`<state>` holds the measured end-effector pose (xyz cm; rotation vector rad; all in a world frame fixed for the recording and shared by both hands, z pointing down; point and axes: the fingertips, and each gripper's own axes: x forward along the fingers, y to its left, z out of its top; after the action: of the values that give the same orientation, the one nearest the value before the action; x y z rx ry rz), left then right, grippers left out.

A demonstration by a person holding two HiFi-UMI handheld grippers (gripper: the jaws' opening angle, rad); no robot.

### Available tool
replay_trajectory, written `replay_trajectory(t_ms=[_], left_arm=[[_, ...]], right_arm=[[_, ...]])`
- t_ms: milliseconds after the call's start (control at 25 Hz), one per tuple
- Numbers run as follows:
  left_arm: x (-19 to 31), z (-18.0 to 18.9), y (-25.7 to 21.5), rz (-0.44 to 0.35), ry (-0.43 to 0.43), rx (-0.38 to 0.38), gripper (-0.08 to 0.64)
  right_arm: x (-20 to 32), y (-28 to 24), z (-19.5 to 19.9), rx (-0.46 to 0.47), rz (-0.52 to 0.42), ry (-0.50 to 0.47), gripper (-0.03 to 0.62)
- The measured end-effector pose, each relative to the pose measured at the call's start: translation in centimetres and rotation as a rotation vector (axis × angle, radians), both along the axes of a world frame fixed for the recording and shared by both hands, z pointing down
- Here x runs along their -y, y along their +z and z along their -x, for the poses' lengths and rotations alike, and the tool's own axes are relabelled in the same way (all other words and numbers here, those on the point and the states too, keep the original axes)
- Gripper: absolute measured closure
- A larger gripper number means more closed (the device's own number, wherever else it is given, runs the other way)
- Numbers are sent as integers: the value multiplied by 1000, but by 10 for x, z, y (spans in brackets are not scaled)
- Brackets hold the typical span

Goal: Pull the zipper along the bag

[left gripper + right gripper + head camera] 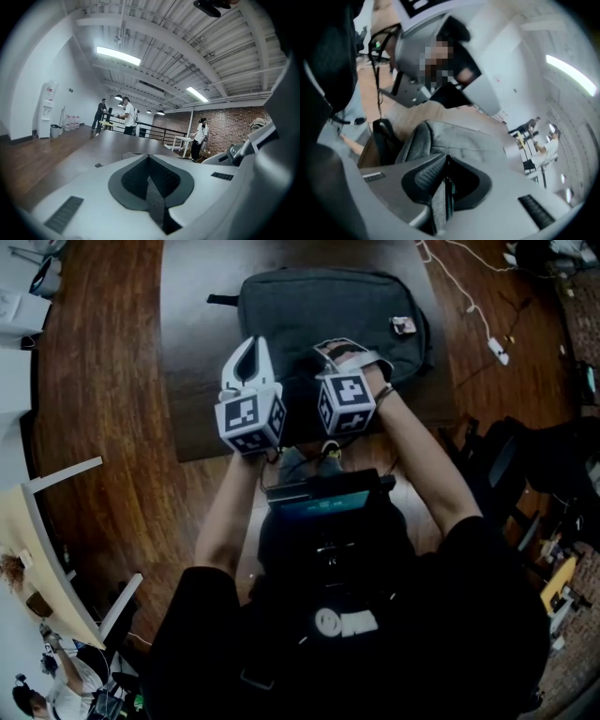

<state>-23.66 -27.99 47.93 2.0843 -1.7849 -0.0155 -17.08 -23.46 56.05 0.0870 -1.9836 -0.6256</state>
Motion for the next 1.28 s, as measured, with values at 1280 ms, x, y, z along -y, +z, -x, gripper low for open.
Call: replay_trajectory(t_ms=[1280], left_arm=[[7, -15, 5, 0, 72, -17, 557]], right_arm=[[-15, -28, -24, 88, 24, -323, 563]])
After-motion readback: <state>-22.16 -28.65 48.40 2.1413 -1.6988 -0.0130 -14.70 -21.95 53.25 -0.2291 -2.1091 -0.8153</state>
